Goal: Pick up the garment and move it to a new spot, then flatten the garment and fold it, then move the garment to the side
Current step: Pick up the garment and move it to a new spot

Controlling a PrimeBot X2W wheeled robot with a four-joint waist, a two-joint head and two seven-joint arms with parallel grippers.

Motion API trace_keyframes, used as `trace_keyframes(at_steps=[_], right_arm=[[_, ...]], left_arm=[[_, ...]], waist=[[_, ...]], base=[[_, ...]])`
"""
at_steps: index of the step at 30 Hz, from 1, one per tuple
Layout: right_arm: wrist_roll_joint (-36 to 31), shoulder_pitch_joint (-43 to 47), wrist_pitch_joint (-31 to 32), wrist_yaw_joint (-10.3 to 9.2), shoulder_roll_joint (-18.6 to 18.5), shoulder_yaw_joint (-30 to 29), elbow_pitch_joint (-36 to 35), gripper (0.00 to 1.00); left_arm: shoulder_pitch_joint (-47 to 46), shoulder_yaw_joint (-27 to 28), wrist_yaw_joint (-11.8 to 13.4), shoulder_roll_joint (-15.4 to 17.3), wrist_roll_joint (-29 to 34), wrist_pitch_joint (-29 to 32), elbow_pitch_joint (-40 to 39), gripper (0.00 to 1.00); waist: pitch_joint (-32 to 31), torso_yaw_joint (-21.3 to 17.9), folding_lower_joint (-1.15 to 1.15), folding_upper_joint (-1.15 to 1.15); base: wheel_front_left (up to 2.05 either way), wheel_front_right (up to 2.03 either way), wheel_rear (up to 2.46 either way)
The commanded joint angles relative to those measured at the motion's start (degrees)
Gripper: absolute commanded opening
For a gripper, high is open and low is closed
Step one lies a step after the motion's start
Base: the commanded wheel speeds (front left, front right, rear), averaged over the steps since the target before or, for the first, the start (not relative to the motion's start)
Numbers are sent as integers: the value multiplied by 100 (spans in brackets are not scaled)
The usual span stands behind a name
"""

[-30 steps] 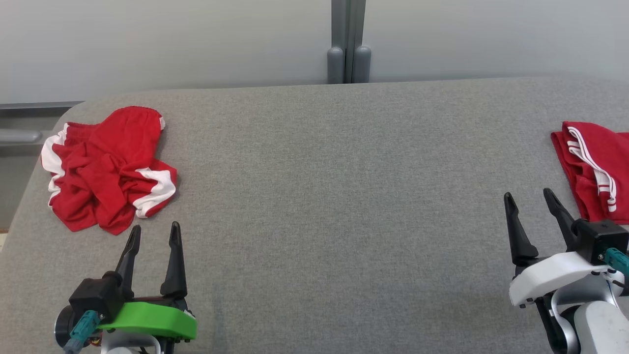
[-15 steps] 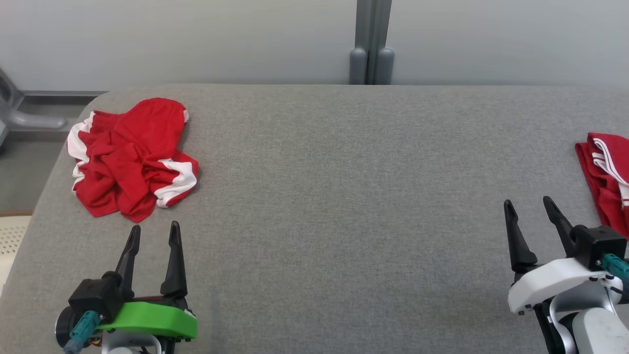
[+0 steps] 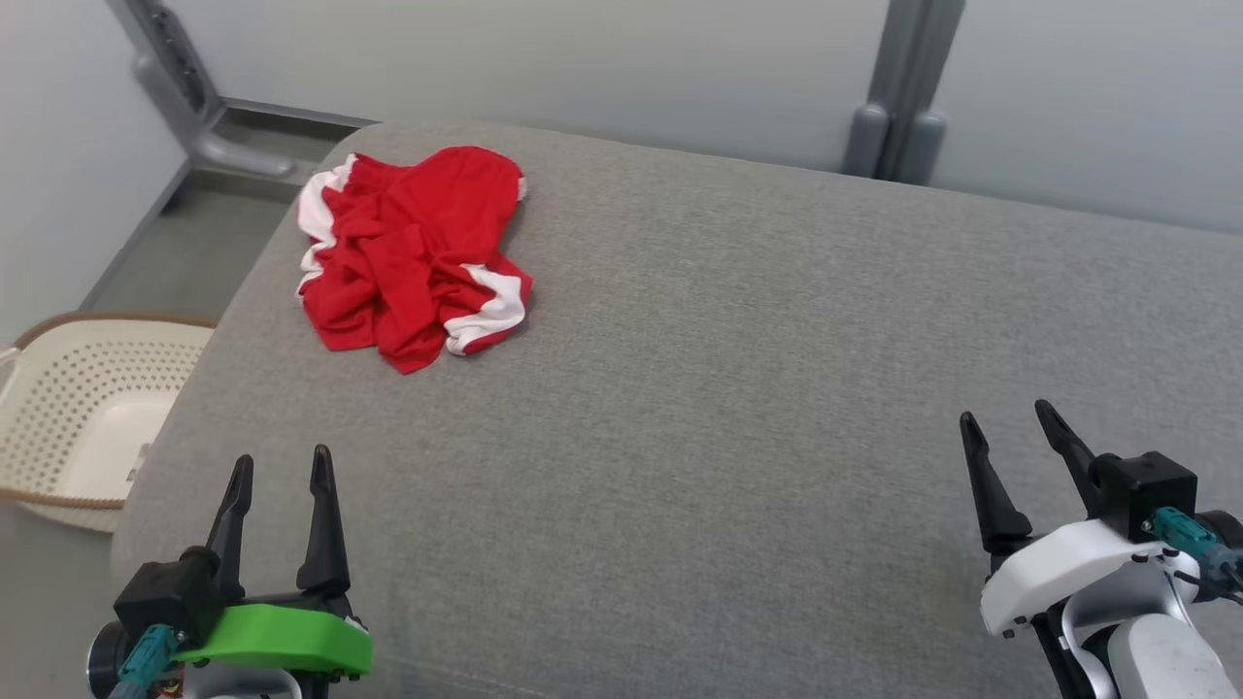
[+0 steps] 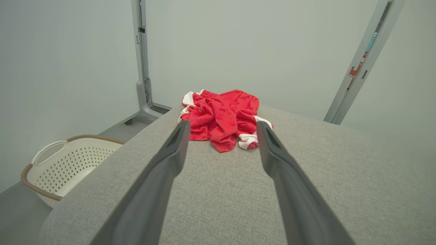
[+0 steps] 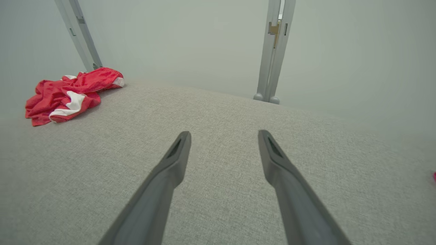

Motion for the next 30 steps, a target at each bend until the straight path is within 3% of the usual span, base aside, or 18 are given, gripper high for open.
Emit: trace_keyframes(at_steps=[1, 15, 30], right_arm=[[-15, -41, -20, -11, 6, 38, 27, 100], [83, -220, -124, -11, 49, 341, 302, 100], [113, -319, -145, -11, -44, 408, 301, 100]], left_arm=[[93, 33, -4, 6, 5, 1, 3, 100], [201, 182, -7, -18, 71, 1, -40, 100], [102, 251, -3, -36, -41, 1, 24, 100]], waist=[[1, 534, 0, 0], [-78, 1335, 0, 0], [106, 1384, 0, 0]], base=[[0, 0, 0], [0, 0, 0], [0, 0, 0]])
